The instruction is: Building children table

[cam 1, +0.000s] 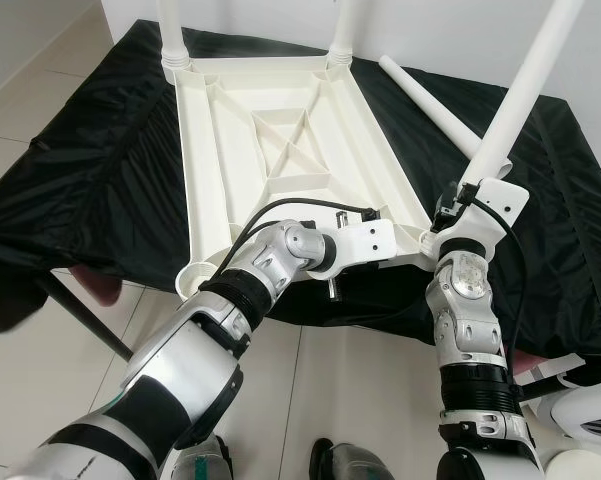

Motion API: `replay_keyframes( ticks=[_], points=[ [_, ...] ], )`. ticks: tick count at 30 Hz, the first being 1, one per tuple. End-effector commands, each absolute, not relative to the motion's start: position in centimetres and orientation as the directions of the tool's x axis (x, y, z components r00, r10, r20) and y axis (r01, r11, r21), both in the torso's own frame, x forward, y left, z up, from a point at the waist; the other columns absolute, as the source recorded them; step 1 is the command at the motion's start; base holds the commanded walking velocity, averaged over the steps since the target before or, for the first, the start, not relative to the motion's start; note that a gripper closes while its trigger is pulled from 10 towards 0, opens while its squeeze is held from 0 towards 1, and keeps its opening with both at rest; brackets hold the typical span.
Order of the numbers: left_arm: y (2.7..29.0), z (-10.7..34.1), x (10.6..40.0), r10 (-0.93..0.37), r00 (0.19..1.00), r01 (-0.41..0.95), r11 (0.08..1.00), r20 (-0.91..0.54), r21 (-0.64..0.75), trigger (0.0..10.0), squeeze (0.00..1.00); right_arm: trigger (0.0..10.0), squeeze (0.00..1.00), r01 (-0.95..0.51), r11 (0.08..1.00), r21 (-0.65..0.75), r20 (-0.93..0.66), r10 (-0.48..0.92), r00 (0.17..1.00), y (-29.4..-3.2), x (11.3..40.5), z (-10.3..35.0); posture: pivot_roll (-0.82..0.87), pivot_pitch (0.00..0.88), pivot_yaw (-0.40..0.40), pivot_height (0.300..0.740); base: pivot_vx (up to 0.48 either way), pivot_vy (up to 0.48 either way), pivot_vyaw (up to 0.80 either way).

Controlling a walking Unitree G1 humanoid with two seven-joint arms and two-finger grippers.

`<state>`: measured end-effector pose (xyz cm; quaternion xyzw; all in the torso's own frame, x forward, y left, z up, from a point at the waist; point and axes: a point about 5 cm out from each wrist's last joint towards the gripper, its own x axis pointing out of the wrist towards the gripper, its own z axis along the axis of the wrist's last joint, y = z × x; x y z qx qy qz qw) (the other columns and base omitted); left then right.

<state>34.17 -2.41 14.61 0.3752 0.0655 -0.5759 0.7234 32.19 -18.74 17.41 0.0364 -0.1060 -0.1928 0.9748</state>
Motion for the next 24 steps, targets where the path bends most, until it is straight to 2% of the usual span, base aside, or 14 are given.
replay_keyframes(
  ticks=[1,4,5,7,8,16,17,24],
  points=[
    [-1.4,12.9,34.3,-0.723,0.357,0.888,0.067,-0.591,0.454,10.0,0.0,0.0,0.0,0.366,0.924,0.113,0.201,-0.382,0.902,-19.0,32.3,17.5,0.04,0.066,-0.059,0.74,0.0,0.0,0.0],
    [-1.2,13.0,34.4,-0.723,0.366,0.887,0.081,-0.585,0.455,10.0,0.0,0.0,0.0,0.345,0.93,0.125,0.21,-0.365,0.907,-19.1,32.7,17.9,0.04,0.067,-0.061,0.74,0.0,0.0,0.0],
    [-1.2,13.1,34.5,-0.723,0.369,0.886,0.083,-0.585,0.456,10.0,0.0,4.7,0.0,0.344,0.93,0.128,0.208,-0.364,0.908,-19.3,32.8,17.9,0.04,0.068,-0.061,0.74,0.0,0.0,0.0],
    [-1.1,13.1,34.5,-0.722,0.37,0.886,0.084,-0.585,0.456,10.0,0.0,4.7,0.0,0.345,0.93,0.128,0.205,-0.365,0.908,-19.4,33.0,17.9,0.04,0.068,-0.061,0.74,0.0,0.0,0.0],
    [-1.1,13.1,34.5,-0.722,0.37,0.886,0.085,-0.584,0.457,10.0,0.0,10.0,0.0,0.346,0.93,0.126,0.205,-0.365,0.908,-19.6,33.1,17.9,0.04,0.069,-0.063,0.74,0.0,0.0,0.0],
    [-1.1,13.6,34.7,-0.735,0.374,0.889,0.112,-0.565,0.443,10.0,0.0,10.0,0.0,0.282,0.944,0.171,0.233,-0.317,0.919,-19.7,33.5,18.8,0.04,0.068,-0.064,0.74,0.0,0.0,0.0],
    [-1.1,13.7,34.7,-0.742,0.367,0.894,0.113,-0.561,0.434,10.0,1.0,10.0,0.0,0.275,0.946,0.174,0.236,-0.311,0.921,-19.8,33.6,18.9,0.04,0.068,-0.063,0.74,0.0,0.0,0.0],
    [-1.0,13.9,34.8,-0.744,0.362,0.893,0.105,-0.561,0.438,10.0,1.0,10.0,0.0,0.241,0.952,0.188,0.254,-0.284,0.924,-19.9,33.9,19.4,0.04,0.065,-0.064,0.74,0.0,0.0,0.0]
  ],
)
